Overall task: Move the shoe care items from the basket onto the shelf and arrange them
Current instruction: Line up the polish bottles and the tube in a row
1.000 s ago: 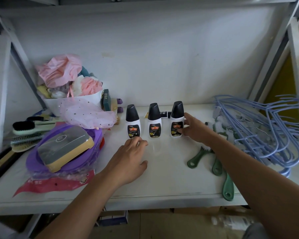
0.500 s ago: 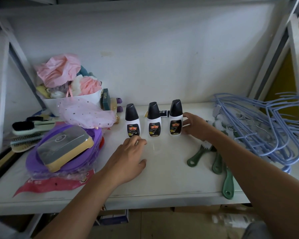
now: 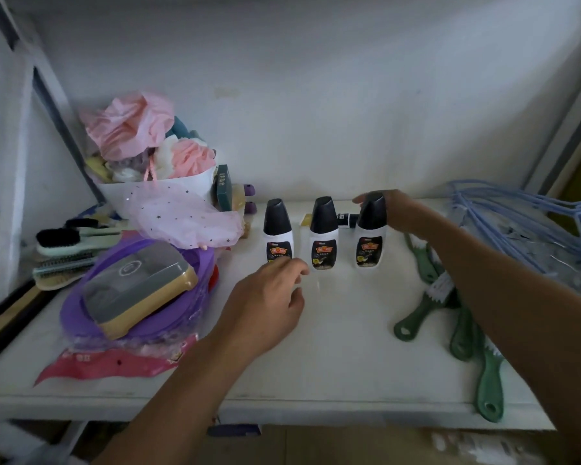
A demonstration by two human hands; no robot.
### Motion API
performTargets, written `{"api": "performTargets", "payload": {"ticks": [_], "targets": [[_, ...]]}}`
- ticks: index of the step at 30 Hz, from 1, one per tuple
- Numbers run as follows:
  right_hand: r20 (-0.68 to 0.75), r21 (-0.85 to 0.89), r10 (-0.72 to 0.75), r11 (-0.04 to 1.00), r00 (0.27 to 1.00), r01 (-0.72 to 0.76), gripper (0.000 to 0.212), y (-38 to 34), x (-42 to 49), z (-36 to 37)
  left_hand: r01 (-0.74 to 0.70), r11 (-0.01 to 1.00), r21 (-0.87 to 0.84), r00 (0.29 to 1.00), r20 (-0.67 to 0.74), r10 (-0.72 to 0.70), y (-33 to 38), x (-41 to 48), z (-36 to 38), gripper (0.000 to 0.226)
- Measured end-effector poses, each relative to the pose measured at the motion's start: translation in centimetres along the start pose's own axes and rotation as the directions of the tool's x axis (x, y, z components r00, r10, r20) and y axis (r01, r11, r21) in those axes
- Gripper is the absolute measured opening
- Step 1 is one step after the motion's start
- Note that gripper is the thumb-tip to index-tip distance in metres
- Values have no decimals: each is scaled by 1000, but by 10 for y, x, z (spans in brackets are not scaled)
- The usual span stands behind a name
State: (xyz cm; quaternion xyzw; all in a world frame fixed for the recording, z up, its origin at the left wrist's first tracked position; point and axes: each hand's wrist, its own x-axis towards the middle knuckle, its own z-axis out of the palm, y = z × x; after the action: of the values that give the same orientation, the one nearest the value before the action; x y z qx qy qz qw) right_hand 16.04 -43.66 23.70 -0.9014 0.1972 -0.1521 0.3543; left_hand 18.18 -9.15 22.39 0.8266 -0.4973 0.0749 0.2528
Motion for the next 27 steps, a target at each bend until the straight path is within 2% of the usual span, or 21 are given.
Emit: {"api": "performTargets", "payload": {"ticks": [4, 7, 9, 11, 12, 14, 17, 18, 23, 25, 27], "targets": [[111, 20, -84, 996, 990, 82, 39, 8, 17, 9, -28, 999, 23, 999, 27, 27, 4, 4, 11, 30], [156, -70, -133, 987, 979, 146, 16, 13, 22, 22, -54, 998, 28, 997, 54, 53, 8, 4, 20, 33], [111, 4, -99, 995, 989, 99, 16, 9, 19, 25, -78, 996, 32, 995, 62, 76, 10, 3, 24, 34], [28, 112, -10, 994, 1000, 7, 13, 7, 18, 27, -95, 995, 37, 993, 69, 92, 12, 2, 27, 34], [12, 102, 52, 993, 999, -53, 12, 8, 19, 28, -103, 994, 43, 992, 73, 99, 12, 1, 28, 34], [7, -83, 108, 991, 994, -107, 13, 7, 17, 26, -113, 992, 59, 991, 76, 109, 11, 0, 28, 34], [31, -390, -10, 920, 999, 22, 19, 13, 11, 15, -120, 991, 60, 990, 88, 114, 9, -3, 27, 34], [44, -435, -16, 900, 999, 34, 21, 16, 5, 10, -123, 991, 59, 989, 88, 117, 9, -4, 27, 34], [61, -380, 133, 919, 989, -100, 47, 25, -29, -18, -132, 990, 44, 988, 88, 128, 13, -12, 23, 33], [-16, -381, 154, 912, 988, -149, 50, 25, -40, -26, -133, 991, 32, 987, 94, 130, 16, -16, 21, 34], [-94, -259, 227, 934, 969, -244, 48, 27, -49, -33, -132, 991, 23, 987, 98, 129, 18, -18, 19, 34]]}}
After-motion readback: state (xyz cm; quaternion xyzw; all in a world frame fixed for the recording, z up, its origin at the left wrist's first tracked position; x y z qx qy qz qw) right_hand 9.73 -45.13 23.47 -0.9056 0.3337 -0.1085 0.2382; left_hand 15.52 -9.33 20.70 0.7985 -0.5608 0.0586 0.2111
